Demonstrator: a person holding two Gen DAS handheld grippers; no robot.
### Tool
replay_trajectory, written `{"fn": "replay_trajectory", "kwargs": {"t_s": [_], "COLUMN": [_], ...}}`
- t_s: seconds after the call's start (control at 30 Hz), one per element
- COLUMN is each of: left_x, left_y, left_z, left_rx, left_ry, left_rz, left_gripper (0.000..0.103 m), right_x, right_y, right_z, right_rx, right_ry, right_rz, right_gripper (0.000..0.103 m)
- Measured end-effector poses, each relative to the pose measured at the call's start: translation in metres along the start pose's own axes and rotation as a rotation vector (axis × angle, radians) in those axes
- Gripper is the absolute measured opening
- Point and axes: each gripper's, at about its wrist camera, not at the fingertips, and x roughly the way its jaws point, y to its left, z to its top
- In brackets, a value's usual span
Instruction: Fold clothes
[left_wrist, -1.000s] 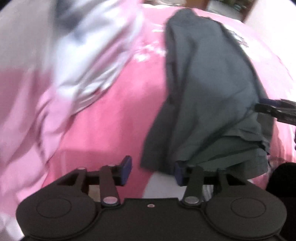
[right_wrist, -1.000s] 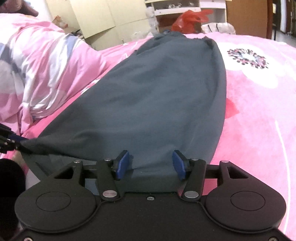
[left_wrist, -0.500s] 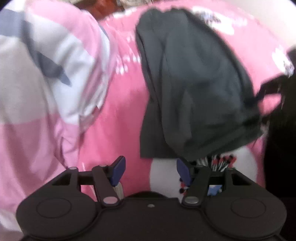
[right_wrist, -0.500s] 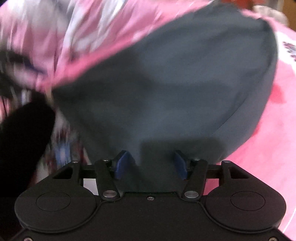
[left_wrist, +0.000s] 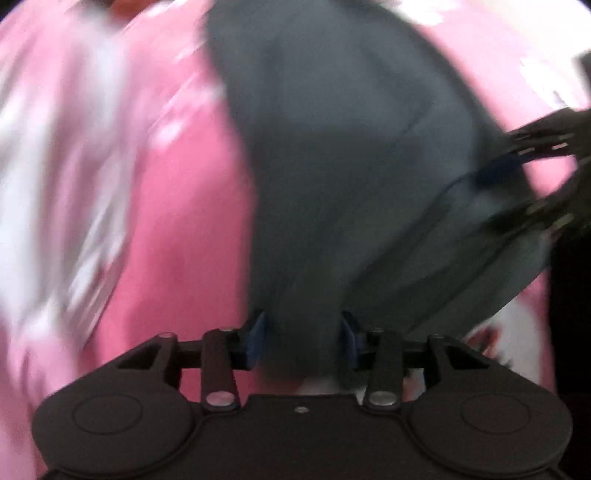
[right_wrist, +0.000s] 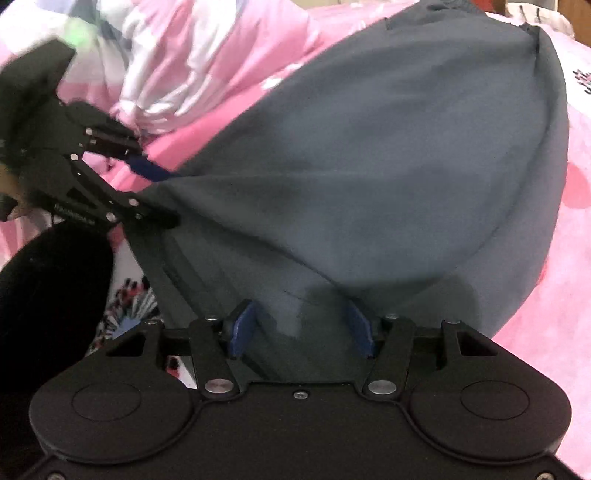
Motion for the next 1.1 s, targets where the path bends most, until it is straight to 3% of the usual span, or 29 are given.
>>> {"fn": "replay_trajectory", "kwargs": {"t_s": [0.1,0.2,0.27,0.33,0.43,0.6,0.67,0.9,1.0,1.1], "left_x": [-0.014,-0.047,-0.063,-0.067,-0.068,-0.044,-0.040,-0.013,0.009,0.023], "left_y": [0.014,-0.005,-0.015,-0.022,-0.026,-0.034,-0.040,-0.087,-0.106,-0.122], "left_z": [-0.009,0.003,0.019,0.029,0.033,0.012,0.002,-0.025,-0.038,-0.054], "left_rx": [-0.130,-0.066,-0.053,-0.037,-0.021,0.130,0.187,0.510,0.701,0.882], "left_ry": [0.006,-0.095,-0.154,-0.167,-0.178,-0.137,-0.129,-0.169,-0.203,-0.269], "left_rz": [-0.071,-0.050,-0.117,-0.174,-0.165,0.117,0.107,0.252,0.440,0.574], "left_gripper": [0.054,0.053,0.057,0.060,0.060,0.060,0.060,0.060,0.060,0.060], "right_x": [-0.010,-0.027,-0.040,-0.038,-0.030,-0.014,0.004,0.014,0.009,0.003], "right_y": [-0.004,0.001,0.007,0.014,0.023,0.033,0.040,0.051,0.041,0.032], "right_z": [-0.007,-0.011,-0.008,-0.002,0.015,0.035,0.044,0.029,0.020,0.015], "right_rx": [0.018,0.012,0.007,0.006,-0.004,0.008,-0.005,-0.047,-0.015,0.025], "right_ry": [0.052,0.067,0.016,-0.014,-0.073,-0.156,-0.124,-0.045,-0.034,-0.041], "right_rz": [0.028,0.020,0.033,0.042,0.050,0.106,0.113,0.120,0.119,0.127], "right_gripper": [0.054,0.054,0.054,0.054,0.054,0.054,0.054,0.055,0.055,0.055]}}
